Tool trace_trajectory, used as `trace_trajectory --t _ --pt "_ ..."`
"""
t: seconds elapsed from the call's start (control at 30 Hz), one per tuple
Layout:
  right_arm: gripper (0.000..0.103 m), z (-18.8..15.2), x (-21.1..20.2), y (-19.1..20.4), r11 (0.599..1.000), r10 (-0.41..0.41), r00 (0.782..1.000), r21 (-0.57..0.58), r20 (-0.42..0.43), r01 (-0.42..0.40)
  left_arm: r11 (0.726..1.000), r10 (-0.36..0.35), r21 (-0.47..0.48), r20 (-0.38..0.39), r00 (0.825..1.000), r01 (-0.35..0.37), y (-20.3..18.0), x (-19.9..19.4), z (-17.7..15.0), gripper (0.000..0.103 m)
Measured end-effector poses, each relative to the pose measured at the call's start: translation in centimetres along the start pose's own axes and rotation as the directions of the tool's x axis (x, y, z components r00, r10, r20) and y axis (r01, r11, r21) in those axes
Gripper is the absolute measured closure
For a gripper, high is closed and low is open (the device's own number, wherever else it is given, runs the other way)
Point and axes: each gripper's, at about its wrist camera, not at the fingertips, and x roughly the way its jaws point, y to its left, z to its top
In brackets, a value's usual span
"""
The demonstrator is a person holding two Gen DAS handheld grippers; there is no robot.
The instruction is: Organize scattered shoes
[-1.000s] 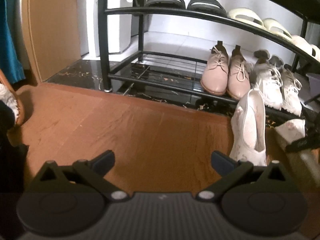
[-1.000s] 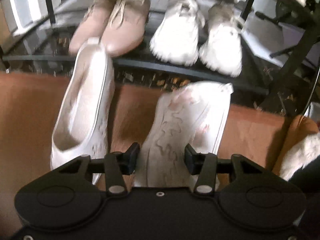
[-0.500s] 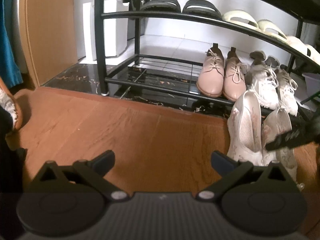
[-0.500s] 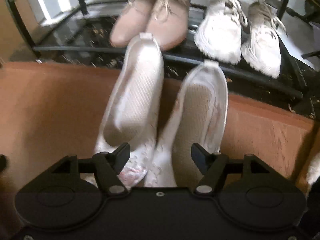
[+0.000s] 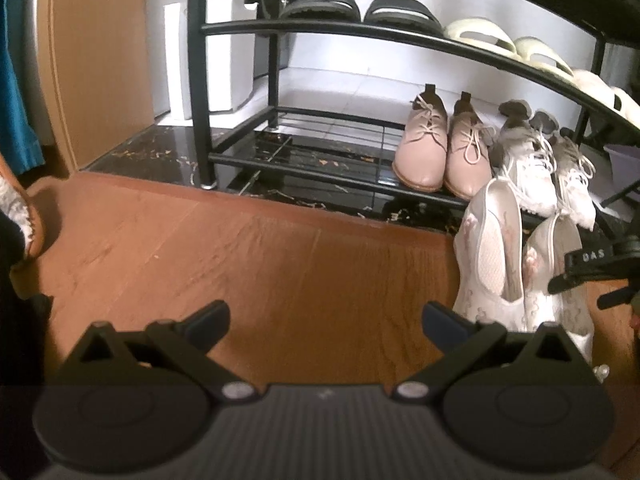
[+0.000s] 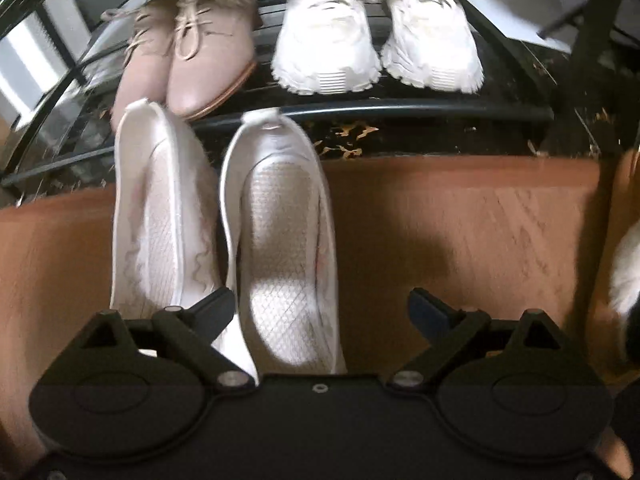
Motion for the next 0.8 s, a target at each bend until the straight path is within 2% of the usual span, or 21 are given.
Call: trace_trajectory --t 0.07,0.27,0.37,0.47,0.57,0.63,0.73,0.8 --pt "0.014 0.3 0.7 0.0 1.000 0.018 1.000 0.019 -0.005 -0.018 1.000 0.000 0.001 -0.001 1.000 0.000 0.0 0.0 0.0 0.001" --pt "0.014 1.0 2.4 0.5 0.996 0.031 0.999 0.083 -0.017 -0.030 1.000 0.007 -0.001 -0.012 1.000 -0.007 0.2 0.4 -0.1 0.001" --pt "0.015 1.2 3.2 0.9 0.999 0.020 1.000 0.049 -0.019 -0.019 1.000 0.015 0.001 -0.009 1.000 -0.015 0.2 0.4 -0.2 0.001" --pt "0.022 1.2 3.8 1.8 1.000 0.000 1.000 0.010 -0.024 0.001 1.000 0.018 0.015 0.000 1.000 -0.018 0.1 0.5 -0.1 0.001" --pt "0.024 1.0 4.5 2.7 0.999 -0.031 0.998 -0.026 -0.052 0.030 0.999 0.017 0.029 0.001 1.000 -0.017 0.1 0.5 -0.2 0.001" --pt "0.036 0.7 4.9 3.1 0.998 -0.042 0.997 -0.048 -0.062 0.039 0.999 0.017 0.033 -0.003 1.000 -0.017 0.1 0.6 -0.3 0.001" --pt "0.045 0.4 4.7 3.4 0.998 -0.034 0.998 -0.060 -0.048 0.031 1.000 0.016 0.026 -0.009 1.000 -0.016 0.3 0.7 -0.3 0.001" --pt "0.046 0.5 4.1 3.1 0.998 -0.033 0.999 -0.053 -0.037 0.031 1.000 0.011 0.008 -0.010 1.000 -0.011 0.6 0.8 -0.1 0.001"
